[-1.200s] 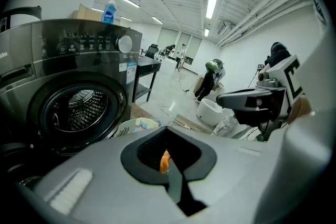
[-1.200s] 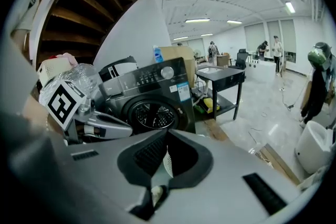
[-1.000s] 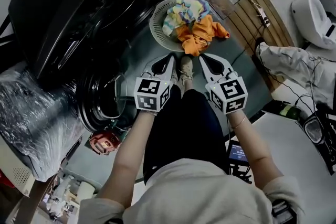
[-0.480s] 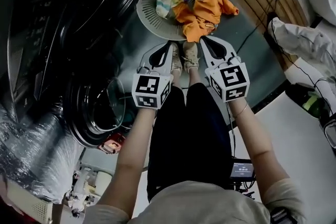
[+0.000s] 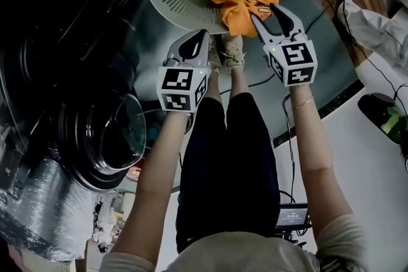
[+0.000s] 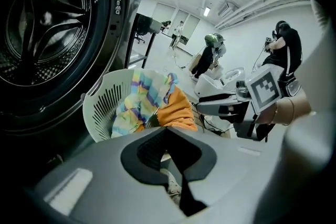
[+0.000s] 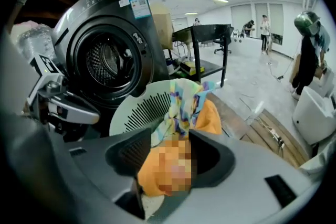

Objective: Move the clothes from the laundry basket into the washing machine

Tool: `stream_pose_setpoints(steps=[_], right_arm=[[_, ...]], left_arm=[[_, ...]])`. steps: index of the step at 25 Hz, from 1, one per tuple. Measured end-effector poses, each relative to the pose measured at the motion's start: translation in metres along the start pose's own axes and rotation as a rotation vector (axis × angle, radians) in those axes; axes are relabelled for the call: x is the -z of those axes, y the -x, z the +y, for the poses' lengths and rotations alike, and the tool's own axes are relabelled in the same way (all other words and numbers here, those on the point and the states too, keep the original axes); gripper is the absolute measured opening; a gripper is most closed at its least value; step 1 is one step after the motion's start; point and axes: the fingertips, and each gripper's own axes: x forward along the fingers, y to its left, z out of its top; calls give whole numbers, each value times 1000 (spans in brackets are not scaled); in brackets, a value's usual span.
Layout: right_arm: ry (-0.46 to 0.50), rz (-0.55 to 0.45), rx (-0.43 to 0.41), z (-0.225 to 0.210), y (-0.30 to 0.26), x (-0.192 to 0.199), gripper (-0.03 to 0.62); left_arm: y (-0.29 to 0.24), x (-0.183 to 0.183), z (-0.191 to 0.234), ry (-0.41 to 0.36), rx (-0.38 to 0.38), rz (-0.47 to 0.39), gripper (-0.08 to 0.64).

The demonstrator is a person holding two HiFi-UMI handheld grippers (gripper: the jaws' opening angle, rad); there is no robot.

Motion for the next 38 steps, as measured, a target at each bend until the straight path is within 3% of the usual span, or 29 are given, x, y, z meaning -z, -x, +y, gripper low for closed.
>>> stream_pose_setpoints(steps=[6,12,14,16,19,23,25,28,33,38], right_arm=[[50,101,115,-59,-29,34,218],[23,178,154,-73,-56,57,218],[42,195,176,-75,-57,59,169],[77,212,173,-76,-53,58,48],[122,177,112,-63,-38,44,35],[34,63,17,-38,-2,12,34],[-9,6,-33,-23,16,-6,35],[-39,-70,-123,4,34,-34,34],[-34,-144,-249,48,52,-76,35],[-81,-190,-389,82,55,-107,35]], left_arm=[[-19,-9,8,-10,-14,-22,9],[-44,-9,6,-9,-36,-29,9],[-49,-9,2,-23,-31,-32,9],[-53,-10,-4,-45,-6,-33,11],[-54,-8,-13,-83,34,-6,19],[-52,-15,-29,-90,97,-4,182],[-49,-22,-37,-134,130,-20,224],[-44,-32,-50,-213,183,-27,257],[-31,-49,-67,-265,243,-42,311],[-16,-65,-60,-252,261,-140,316]])
